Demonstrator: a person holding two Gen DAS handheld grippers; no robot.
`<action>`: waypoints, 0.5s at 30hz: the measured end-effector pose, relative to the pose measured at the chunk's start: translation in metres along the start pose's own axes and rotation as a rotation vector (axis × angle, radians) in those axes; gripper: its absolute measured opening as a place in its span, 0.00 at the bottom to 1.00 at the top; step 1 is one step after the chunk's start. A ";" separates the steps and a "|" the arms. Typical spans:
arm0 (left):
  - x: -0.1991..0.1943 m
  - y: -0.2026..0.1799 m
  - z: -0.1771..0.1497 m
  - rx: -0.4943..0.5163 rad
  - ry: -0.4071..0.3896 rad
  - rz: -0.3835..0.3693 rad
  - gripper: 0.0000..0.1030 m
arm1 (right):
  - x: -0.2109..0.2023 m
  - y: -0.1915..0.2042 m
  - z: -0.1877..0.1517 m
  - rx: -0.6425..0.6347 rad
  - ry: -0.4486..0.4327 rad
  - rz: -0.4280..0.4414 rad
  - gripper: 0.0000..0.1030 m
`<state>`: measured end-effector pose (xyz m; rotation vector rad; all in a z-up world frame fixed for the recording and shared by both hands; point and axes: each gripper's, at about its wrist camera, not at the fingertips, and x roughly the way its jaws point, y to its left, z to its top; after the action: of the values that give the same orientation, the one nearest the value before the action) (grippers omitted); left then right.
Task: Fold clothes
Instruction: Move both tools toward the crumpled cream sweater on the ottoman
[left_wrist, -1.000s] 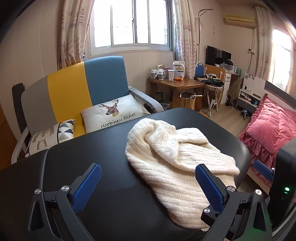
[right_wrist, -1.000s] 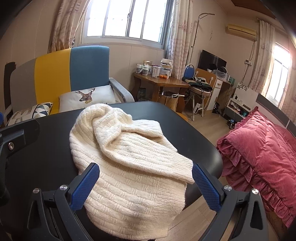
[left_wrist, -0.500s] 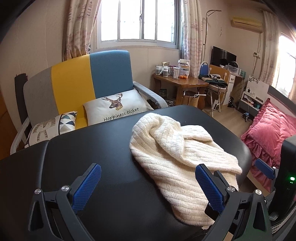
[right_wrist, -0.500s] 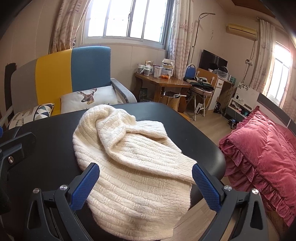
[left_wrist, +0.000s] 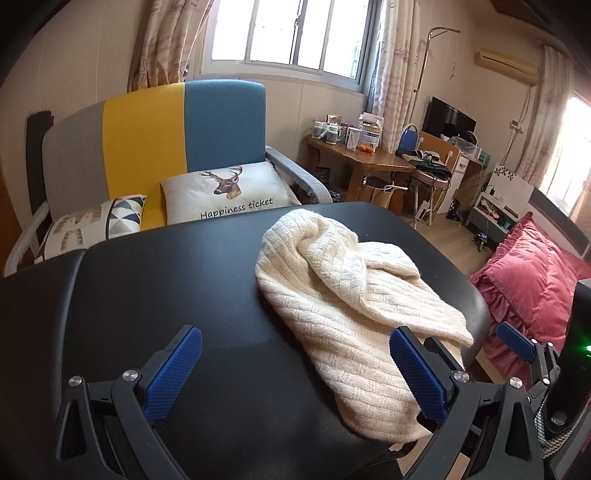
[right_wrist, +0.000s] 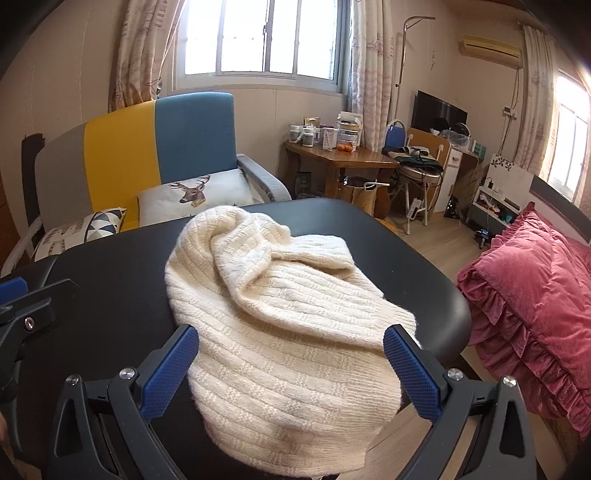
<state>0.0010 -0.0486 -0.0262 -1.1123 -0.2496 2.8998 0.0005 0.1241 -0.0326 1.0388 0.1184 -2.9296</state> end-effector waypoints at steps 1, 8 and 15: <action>0.001 0.003 -0.001 -0.009 0.007 -0.009 1.00 | 0.000 0.000 0.000 0.001 0.001 0.008 0.99; 0.014 0.027 -0.008 -0.089 0.071 -0.049 1.00 | 0.004 0.003 0.000 -0.001 0.013 0.043 0.99; 0.017 0.033 -0.014 -0.070 0.068 -0.009 1.00 | 0.007 0.006 0.001 -0.002 0.021 0.080 0.99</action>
<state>-0.0017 -0.0783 -0.0531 -1.2147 -0.3549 2.8596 -0.0053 0.1185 -0.0372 1.0495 0.0784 -2.8474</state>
